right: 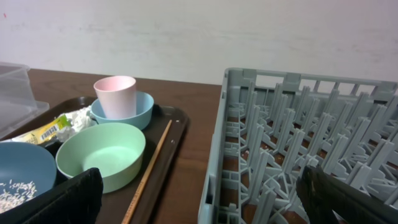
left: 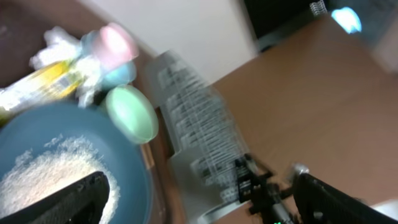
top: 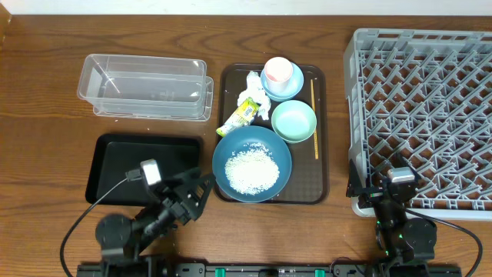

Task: Sort waste into correct bins and load items into the dishwasher rack
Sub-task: 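Move the left gripper over the blue rice bowl rim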

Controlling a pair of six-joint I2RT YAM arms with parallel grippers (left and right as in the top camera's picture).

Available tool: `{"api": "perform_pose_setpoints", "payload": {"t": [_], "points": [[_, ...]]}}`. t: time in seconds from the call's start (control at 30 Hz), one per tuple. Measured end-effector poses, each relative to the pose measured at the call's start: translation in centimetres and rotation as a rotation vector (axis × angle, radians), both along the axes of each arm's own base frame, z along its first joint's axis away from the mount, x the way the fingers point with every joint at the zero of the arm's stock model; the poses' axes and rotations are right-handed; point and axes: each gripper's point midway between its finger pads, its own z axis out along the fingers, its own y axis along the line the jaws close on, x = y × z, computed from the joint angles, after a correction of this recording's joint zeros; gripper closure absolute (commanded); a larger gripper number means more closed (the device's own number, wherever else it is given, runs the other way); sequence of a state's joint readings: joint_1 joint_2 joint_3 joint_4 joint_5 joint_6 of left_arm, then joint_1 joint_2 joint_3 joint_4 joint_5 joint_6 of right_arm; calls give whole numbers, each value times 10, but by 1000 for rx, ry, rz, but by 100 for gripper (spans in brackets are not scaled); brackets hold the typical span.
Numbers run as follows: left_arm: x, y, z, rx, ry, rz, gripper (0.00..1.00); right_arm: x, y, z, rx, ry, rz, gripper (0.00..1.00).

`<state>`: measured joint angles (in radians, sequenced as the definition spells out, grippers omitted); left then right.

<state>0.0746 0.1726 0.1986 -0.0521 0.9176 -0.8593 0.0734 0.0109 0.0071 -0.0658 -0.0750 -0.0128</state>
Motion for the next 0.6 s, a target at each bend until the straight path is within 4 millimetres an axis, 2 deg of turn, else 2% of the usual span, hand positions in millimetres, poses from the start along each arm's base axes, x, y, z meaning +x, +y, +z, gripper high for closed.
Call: {"api": "perform_pose_setpoints", "payload": {"t": [0.1,0.2,0.33,0.47,0.6], "points": [[6,6,-18,75,130,28,4,0,0,0,0,0,0,1],[11,12,-23,160,215,42,4,0,0,0,0,0,0,1],[13,23,-23,282,343,60,4,0,0,0,0,0,0,1],[6,28,-21,423,439,20,4,0,0,0,0,0,0,1],[8,23,-6,499,421,-42,3,0,0,0,0,0,0,1]]}}
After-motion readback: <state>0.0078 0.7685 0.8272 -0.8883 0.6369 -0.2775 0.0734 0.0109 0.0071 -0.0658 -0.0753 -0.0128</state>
